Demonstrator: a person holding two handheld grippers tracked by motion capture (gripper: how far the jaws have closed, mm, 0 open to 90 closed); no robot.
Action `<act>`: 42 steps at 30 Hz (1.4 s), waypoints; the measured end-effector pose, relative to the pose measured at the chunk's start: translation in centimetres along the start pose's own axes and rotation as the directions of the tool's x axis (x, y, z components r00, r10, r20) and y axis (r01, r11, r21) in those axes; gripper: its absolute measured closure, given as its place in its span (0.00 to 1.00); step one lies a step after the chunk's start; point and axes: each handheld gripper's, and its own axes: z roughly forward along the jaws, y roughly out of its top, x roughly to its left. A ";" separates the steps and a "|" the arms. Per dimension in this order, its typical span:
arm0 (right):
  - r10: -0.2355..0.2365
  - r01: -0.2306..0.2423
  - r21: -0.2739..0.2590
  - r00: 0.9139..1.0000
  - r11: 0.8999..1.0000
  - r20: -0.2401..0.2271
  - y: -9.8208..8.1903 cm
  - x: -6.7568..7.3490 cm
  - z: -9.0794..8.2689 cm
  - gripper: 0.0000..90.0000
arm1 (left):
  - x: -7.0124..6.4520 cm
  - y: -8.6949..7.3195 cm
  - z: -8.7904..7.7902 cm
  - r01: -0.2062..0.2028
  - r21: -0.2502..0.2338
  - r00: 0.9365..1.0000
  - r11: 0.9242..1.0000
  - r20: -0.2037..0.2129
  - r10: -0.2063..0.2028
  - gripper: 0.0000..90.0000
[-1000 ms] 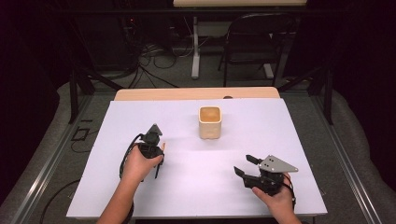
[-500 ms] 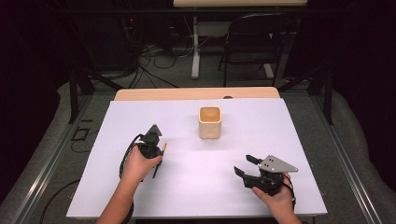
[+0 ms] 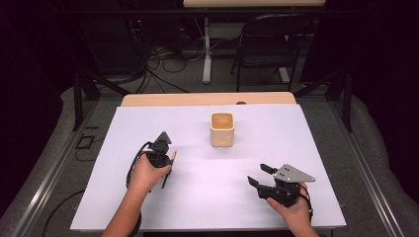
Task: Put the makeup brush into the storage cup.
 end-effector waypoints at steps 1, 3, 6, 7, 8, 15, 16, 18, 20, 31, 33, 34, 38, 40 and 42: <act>0.000 0.000 0.001 1.000 1.000 0.000 0.0 0.0 0.0 0.40 | 0.0 0.0 0.0 0.000 -0.001 1.000 1.000 0.001 0.000 0.93; -0.001 0.001 0.000 1.000 1.000 0.000 0.0 0.0 0.0 0.39 | 0.0 0.0 0.0 -0.001 -0.002 1.000 1.000 0.000 0.001 0.93; -0.002 0.002 0.000 1.000 1.000 0.000 0.0 0.0 0.0 0.40 | 0.0 0.0 0.0 -0.005 0.001 1.000 1.000 -0.002 0.005 0.93; -0.002 0.002 0.000 1.000 1.000 0.000 0.0 0.0 0.0 0.40 | 0.0 0.0 0.0 -0.001 -0.003 1.000 1.000 -0.001 0.001 0.93; -0.001 0.001 0.000 1.000 1.000 0.000 0.0 0.0 0.0 0.40 | 0.0 0.0 0.0 -0.003 -0.003 1.000 1.000 0.001 0.003 0.93; -0.002 0.002 0.000 1.000 1.000 0.000 0.0 0.0 0.0 0.40 | 0.0 -0.2 -0.6 -0.016 -0.029 1.000 0.999 0.026 0.016 0.93; 0.000 0.000 -0.001 1.000 1.000 0.000 0.0 0.0 0.0 0.40 | 0.1 -0.2 -0.8 -0.022 -0.031 0.999 0.999 0.030 0.023 0.93; 0.000 0.000 -0.002 1.000 1.000 0.001 0.0 0.0 0.0 0.40 | 0.2 -0.3 -1.1 -0.023 -0.054 0.999 0.998 0.036 0.025 0.93; 0.000 0.000 -0.002 1.000 1.000 0.001 0.0 0.0 0.0 0.40 | 0.2 -0.4 -1.5 -0.029 -0.075 0.998 0.997 0.047 0.032 0.93; -0.005 0.005 -0.001 1.000 1.000 -0.001 0.0 0.0 0.0 0.40 | 0.3 -1.1 -2.9 -0.063 -0.186 0.989 0.981 0.118 0.086 0.93; -0.005 0.005 -0.002 1.000 1.000 -0.002 0.0 0.0 0.0 0.40 | 0.3 -1.4 -3.3 -0.073 -0.224 0.986 0.972 0.127 0.103 0.93; -0.004 0.004 -0.003 1.000 1.000 -0.002 0.0 0.0 0.0 0.40 | 0.3 -1.5 -3.3 -0.073 -0.231 0.985 0.970 0.133 0.106 0.93; -0.003 0.003 0.000 1.000 1.000 -0.001 0.1 0.1 0.0 0.40 | 0.3 -1.9 -3.7 -0.083 -0.287 0.976 0.954 0.172 0.137 0.93; -0.004 0.004 0.001 1.000 1.000 -0.001 0.1 0.1 -0.1 0.40 | 0.4 -2.1 -3.9 -0.083 -0.314 0.970 0.946 0.194 0.149 0.93; -0.004 0.004 -0.001 1.000 1.000 -0.001 0.0 0.0 0.0 0.40 | 0.3 -2.3 -4.0 -0.093 -0.354 0.965 0.930 0.197 0.172 0.93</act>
